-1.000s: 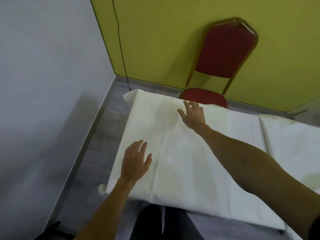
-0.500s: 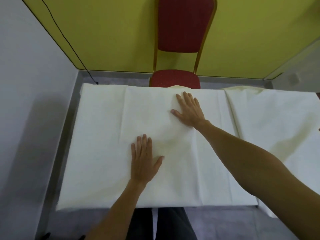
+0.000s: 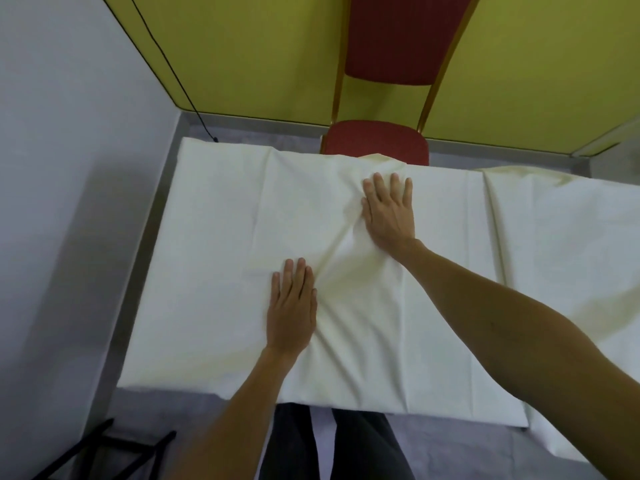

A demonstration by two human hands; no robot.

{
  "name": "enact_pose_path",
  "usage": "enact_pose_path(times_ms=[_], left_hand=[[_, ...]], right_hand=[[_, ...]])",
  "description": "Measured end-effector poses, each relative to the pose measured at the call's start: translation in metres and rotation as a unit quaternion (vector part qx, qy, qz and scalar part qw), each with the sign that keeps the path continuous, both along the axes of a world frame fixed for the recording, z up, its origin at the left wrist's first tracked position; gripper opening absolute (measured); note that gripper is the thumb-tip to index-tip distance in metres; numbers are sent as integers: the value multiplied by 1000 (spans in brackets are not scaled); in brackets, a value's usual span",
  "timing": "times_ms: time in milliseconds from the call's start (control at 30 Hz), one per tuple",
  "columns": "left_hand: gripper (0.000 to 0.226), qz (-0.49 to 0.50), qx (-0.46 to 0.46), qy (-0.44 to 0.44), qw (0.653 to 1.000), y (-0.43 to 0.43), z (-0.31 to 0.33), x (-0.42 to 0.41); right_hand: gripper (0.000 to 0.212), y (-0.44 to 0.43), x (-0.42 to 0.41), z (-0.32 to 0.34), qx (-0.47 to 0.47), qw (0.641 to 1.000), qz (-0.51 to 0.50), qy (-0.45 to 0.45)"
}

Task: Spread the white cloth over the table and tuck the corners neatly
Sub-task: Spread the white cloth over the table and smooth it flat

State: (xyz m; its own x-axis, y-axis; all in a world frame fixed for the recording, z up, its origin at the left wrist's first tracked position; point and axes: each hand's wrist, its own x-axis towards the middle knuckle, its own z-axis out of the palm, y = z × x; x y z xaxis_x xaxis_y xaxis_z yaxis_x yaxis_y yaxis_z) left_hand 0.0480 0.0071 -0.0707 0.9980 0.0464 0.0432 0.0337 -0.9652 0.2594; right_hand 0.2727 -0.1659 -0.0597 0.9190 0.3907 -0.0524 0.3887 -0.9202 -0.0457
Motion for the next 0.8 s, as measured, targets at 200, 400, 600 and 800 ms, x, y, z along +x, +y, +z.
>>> enact_pose_path(times_ms=[200,400,600,800], left_hand=[[42,7,14,-6,1000,20,4,-6],[39,30,19,-17,999,48,10,-14],[39,53,14,-2,998,80,18,-22],[42,85,25,14,996,110,23,-28]], right_hand=[[52,21,1,14,-8,998,50,-31],[53,56,0,22,-8,998,64,-25],[56,94,-4,29,-5,998,63,-20],[58,125,-11,27,-2,998,66,-13]])
